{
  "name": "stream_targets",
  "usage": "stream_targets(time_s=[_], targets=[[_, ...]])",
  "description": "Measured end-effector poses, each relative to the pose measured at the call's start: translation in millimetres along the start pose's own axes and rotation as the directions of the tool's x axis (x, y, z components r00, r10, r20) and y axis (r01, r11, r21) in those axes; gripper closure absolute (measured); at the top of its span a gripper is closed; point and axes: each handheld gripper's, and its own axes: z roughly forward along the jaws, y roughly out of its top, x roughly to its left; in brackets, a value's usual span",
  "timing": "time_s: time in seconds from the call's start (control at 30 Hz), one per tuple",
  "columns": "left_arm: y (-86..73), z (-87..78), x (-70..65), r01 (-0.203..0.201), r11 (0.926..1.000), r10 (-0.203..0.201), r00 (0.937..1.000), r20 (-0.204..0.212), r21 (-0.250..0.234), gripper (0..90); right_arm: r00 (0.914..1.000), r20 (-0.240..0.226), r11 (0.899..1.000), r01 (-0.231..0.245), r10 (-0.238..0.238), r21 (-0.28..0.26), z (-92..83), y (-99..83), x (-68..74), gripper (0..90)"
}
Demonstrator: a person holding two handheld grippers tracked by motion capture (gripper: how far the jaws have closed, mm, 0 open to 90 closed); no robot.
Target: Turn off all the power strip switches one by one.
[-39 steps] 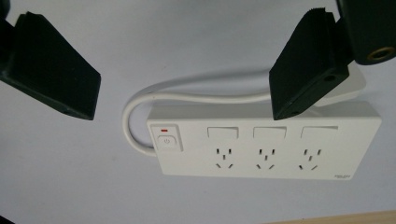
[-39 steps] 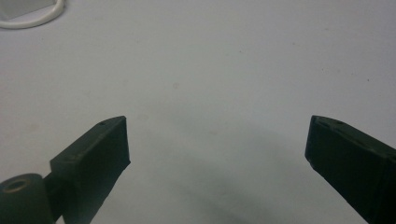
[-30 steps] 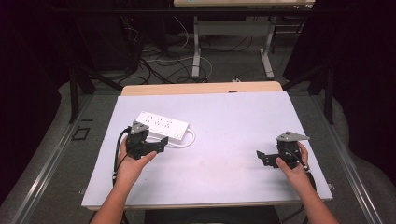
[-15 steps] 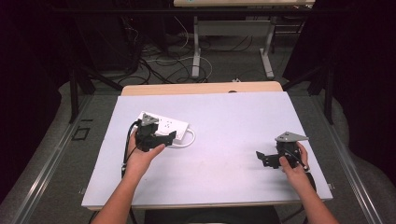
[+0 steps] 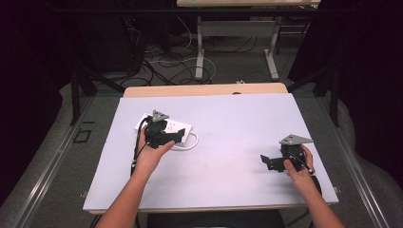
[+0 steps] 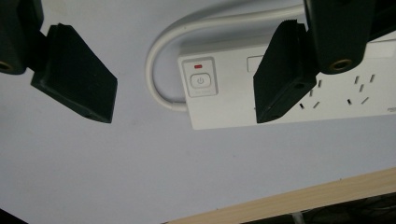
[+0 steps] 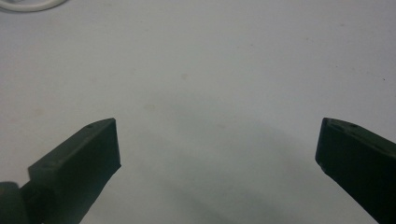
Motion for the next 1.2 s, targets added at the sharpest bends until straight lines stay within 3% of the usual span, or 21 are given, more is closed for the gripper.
stream_targets(time_s=[0.13,0.4,0.7,1.2], targets=[[3.5,4.4,-0.7,0.032,0.9995,-0.032,0.9994,0.012,0.006,23.1,1.0000,-0.004,1.000,-0.008,0.008,0.002,0.1,-0.2,0.1,0.0],[10.2,14.3,-1.6,0.025,0.9995,-0.025,0.9997,0.005,0.019,24.0,1.0000,-0.004,1.000,0.001,-0.001,0.001,1.0,-0.9,-1.1,0.0],[13.3,27.1,-0.9,0.048,0.9979,-0.048,0.9988,0.011,0.043,25.0,1.0000,-0.007,1.000,-0.006,0.006,0.008,0.9,-1.2,-1.2,0.0],[11.8,37.5,9.5,0.112,0.9898,-0.112,0.9937,-0.011,0.088,38.7,0.9999,-0.012,1.000,-0.008,0.008,0.011,2.8,-2.6,-2.1,0.0]])
